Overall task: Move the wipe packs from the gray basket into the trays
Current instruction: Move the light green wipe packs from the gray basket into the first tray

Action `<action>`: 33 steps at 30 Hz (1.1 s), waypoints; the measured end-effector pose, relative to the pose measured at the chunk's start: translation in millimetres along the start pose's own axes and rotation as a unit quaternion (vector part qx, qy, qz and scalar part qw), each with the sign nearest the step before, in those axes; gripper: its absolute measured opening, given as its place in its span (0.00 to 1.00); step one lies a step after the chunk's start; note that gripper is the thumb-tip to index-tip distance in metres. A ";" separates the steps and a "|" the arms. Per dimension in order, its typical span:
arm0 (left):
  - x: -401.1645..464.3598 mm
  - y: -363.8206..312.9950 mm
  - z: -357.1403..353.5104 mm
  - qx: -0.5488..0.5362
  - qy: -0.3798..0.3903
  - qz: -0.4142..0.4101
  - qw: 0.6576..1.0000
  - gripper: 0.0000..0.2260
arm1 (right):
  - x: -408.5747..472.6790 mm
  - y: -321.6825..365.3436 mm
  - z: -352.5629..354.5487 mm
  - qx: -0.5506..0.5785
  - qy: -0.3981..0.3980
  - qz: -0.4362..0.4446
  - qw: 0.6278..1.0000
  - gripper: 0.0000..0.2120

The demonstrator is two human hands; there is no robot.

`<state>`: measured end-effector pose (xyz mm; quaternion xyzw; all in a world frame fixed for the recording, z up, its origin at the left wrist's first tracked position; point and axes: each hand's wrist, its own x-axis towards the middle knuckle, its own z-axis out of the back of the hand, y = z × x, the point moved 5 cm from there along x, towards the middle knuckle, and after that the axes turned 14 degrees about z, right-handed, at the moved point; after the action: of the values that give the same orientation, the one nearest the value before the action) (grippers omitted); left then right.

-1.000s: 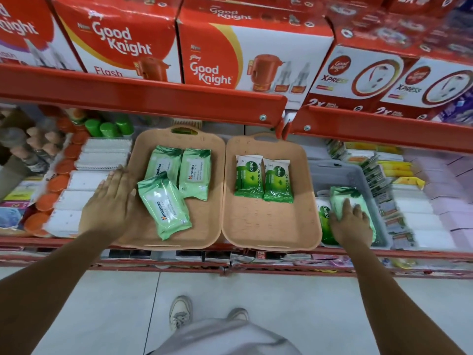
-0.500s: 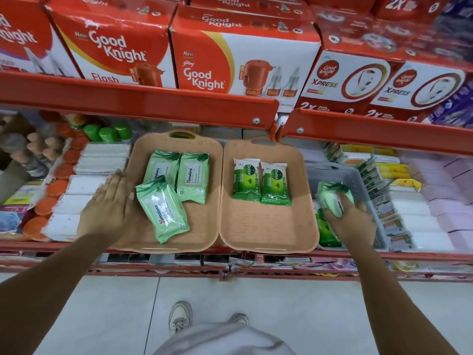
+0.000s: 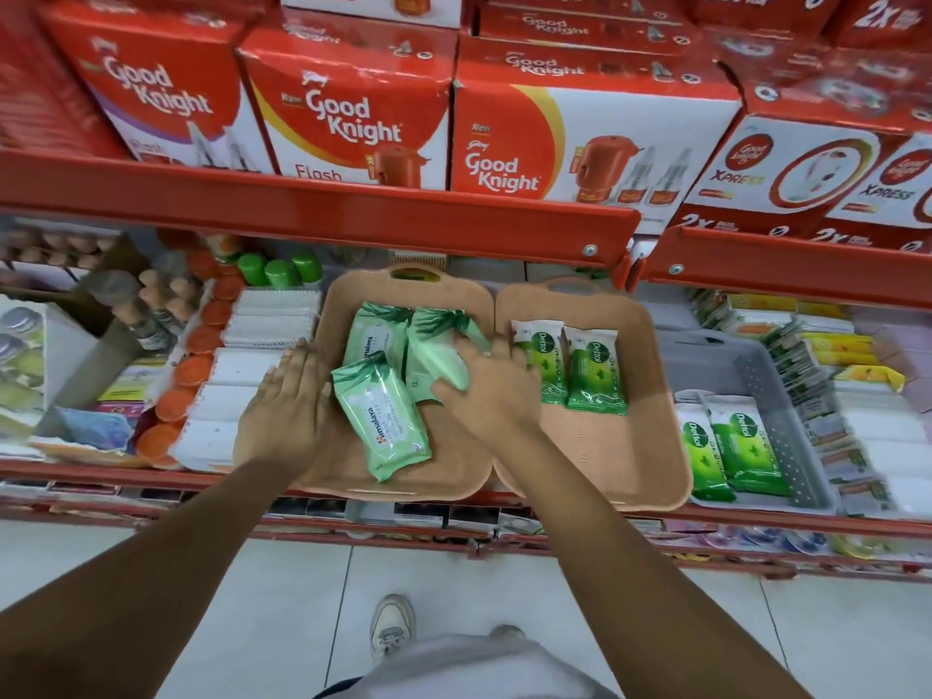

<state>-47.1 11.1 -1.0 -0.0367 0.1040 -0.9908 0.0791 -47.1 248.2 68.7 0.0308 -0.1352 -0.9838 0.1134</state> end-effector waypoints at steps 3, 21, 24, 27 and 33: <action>1.1 1.0 0.2 0.003 0.002 0.004 1.000 0.26 | 23.9 16.8 -12.8 -0.030 0.013 -0.006 0.999 0.29; 1.4 4.8 -1.6 0.011 -0.007 -0.002 1.000 0.24 | -28.0 -5.8 -25.9 0.046 -0.102 0.031 0.993 0.24; 0.4 4.4 0.3 0.008 -0.011 -0.005 1.000 0.25 | -54.2 -56.4 -3.9 0.020 -0.176 -0.034 0.984 0.23; 0.3 3.0 1.8 0.008 -0.015 -0.005 1.000 0.25 | -79.4 -121.4 11.2 0.009 -0.205 -0.126 0.971 0.23; -0.8 2.3 1.3 0.011 -0.012 -0.002 1.000 0.26 | -111.0 -232.8 10.3 0.009 -0.123 -0.262 0.957 0.21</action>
<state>-45.9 8.7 -0.2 -0.0475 0.0917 -0.9915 0.0791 9.9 494.9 18.4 -0.0551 -0.1440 -0.9740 -0.1659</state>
